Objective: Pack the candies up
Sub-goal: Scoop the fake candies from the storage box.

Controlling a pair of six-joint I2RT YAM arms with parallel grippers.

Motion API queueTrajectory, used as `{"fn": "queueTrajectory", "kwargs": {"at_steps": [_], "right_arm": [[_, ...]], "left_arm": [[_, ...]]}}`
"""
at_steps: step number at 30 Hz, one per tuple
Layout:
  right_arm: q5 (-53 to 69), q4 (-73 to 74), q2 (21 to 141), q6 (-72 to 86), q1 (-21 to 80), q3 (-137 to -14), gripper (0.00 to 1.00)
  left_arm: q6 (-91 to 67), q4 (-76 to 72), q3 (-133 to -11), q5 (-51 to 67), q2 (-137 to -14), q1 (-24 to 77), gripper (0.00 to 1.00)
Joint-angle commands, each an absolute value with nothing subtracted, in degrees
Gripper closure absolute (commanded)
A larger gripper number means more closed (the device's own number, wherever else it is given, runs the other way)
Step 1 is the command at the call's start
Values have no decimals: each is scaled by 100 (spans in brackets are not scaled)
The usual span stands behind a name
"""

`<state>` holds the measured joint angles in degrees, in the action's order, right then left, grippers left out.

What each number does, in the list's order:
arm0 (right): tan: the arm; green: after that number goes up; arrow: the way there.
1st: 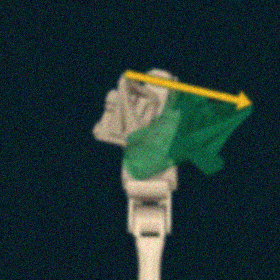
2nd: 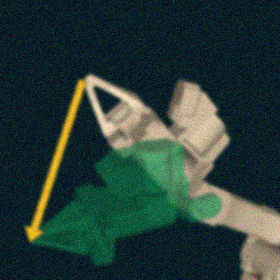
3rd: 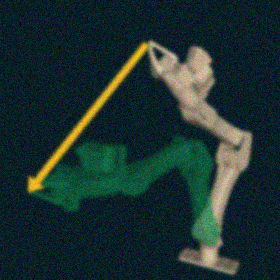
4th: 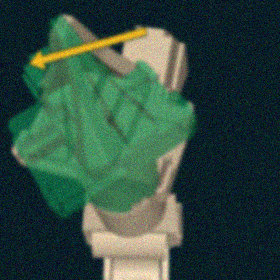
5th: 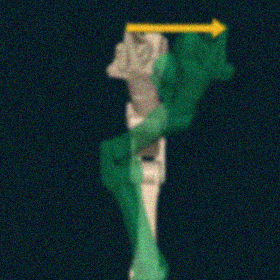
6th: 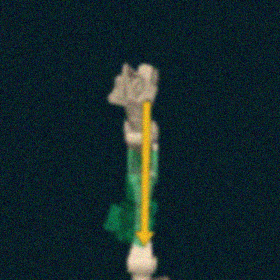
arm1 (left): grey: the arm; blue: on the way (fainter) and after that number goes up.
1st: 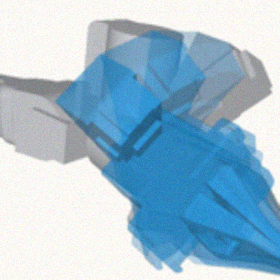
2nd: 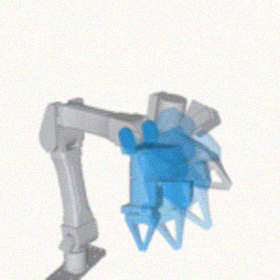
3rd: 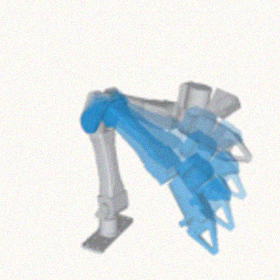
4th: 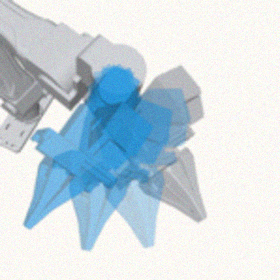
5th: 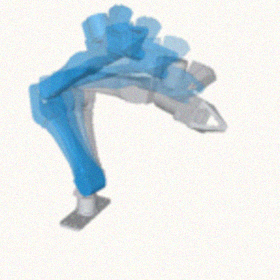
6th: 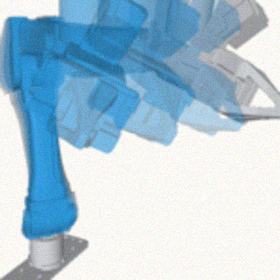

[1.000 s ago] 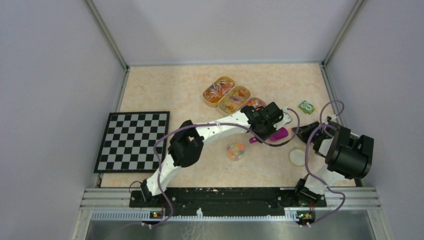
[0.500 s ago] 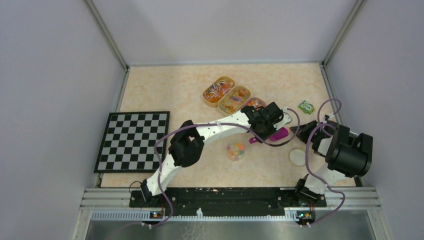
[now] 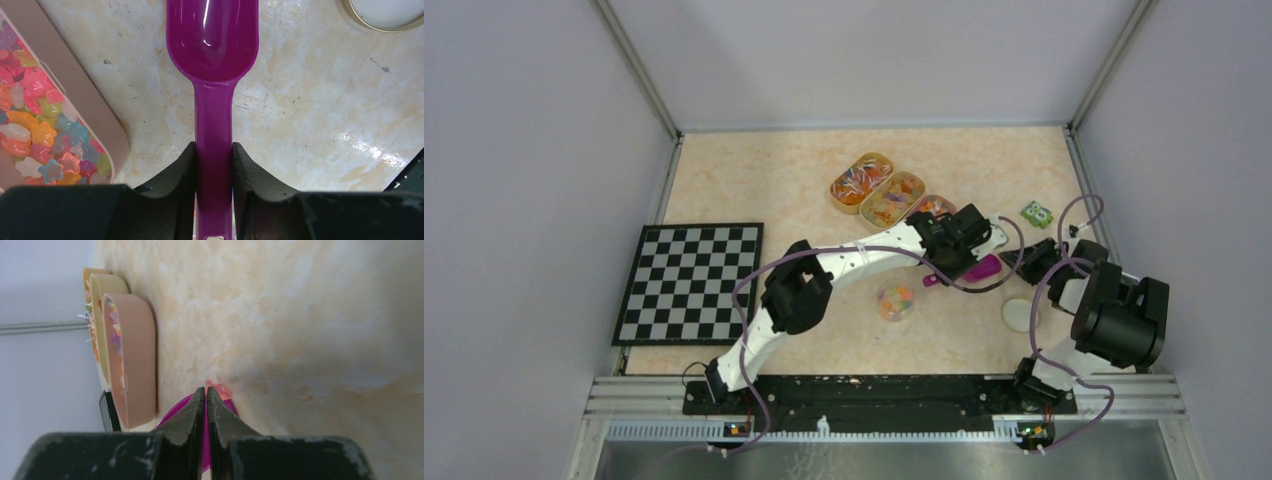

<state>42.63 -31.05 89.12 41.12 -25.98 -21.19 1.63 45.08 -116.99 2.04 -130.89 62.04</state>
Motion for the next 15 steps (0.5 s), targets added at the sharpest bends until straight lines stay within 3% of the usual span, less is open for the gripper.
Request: {"fn": "queueTrajectory", "kwargs": {"at_steps": [1,7,15], "right_arm": [[4697,-2983,8447,4045,-2535,-1912,96],[4741,-2762,8308,4002,-2533,-1931,96],[3626,-2239,8235,3665,-2535,-2637,97]], "left_arm": [[113,4321,-11750,57,-13068,6221,100],[56,4274,-11667,50,-13001,6220,100],[17,4284,-11580,-164,-12973,6222,100]]}}
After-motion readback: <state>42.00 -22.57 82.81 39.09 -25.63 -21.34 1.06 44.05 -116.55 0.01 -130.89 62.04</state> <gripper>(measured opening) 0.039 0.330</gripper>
